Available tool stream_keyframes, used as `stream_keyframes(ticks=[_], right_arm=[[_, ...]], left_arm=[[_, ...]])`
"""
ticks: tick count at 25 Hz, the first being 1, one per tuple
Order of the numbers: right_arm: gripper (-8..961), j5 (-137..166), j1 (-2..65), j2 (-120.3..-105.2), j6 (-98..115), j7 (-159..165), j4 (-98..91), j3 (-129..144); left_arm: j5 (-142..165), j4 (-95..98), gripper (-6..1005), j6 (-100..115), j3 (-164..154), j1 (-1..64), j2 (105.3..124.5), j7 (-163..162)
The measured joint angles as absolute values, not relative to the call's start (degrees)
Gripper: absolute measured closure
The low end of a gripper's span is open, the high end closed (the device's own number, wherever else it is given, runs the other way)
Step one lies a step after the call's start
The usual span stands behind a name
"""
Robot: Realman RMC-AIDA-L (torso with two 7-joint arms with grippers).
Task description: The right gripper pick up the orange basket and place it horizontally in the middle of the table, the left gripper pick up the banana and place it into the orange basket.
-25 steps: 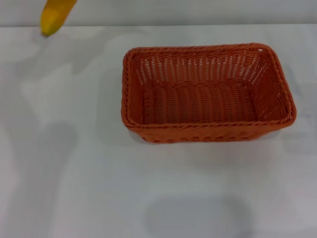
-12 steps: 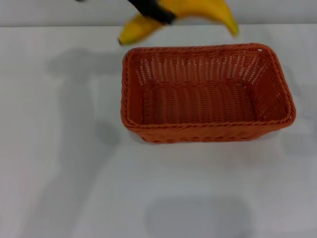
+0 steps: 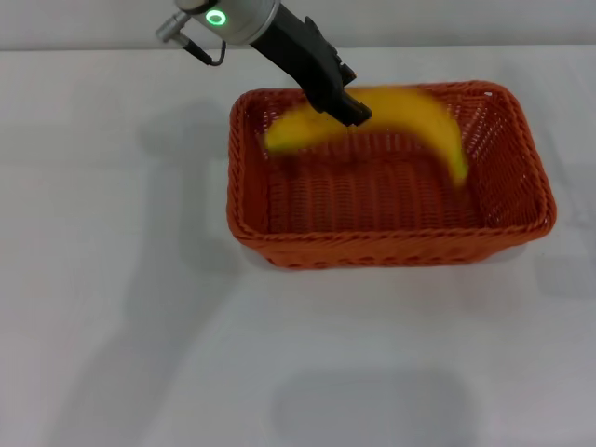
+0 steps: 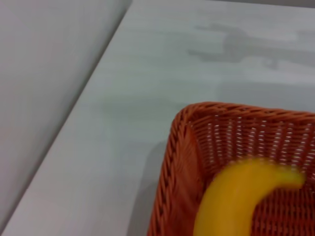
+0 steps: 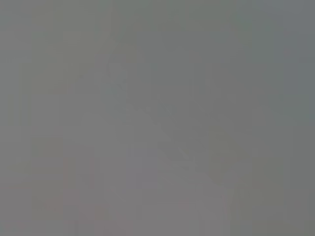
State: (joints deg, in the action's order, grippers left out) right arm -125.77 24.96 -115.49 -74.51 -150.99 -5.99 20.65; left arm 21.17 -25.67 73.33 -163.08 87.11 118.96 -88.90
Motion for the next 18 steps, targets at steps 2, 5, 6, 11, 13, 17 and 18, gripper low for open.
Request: stream_keyframes(ticks=[2,5,6,11,13,17,18], right_arm=[[83,-125.77,24.9,-115.49,-74.56,-150.99,-5.98,20.65],[83,-125.77,24.87,-115.45,-74.56,-151.0,-5.97,20.65],[83,-125.77,24.87,-115.42,-74.56,-150.99,-5.97,20.65],[83,-125.77,24.86,-115.39,-74.4,-150.99,-6.0,20.65],[83,-125.76,24.91,-115.34,-74.25,-150.99,-6.02,20.66],[83,-125.77,25.12,-115.3,-74.15,-151.02,-6.02,20.66],[83,-125.77,25.17,-115.3,-74.14,-151.06,-6.03,20.68]], left_arm=[[19.53,-25.68,396,72.87,-163.06,86.32,118.97,-88.56],[15.89,-26.25,385,72.79,-163.04,85.14,118.84,-87.61],[15.89,-26.25,346,72.79,-163.04,85.14,118.84,-87.61],[0.58,-31.6,184,74.16,-163.04,80.66,118.69,-85.78],[-10.13,-33.34,170,75.98,-163.03,76.83,118.44,-85.2],[-32.57,-32.68,141,77.96,-163.04,66.58,116.94,-85.03],[-39.28,-31.09,134,77.96,-163.03,62.92,116.35,-84.82]])
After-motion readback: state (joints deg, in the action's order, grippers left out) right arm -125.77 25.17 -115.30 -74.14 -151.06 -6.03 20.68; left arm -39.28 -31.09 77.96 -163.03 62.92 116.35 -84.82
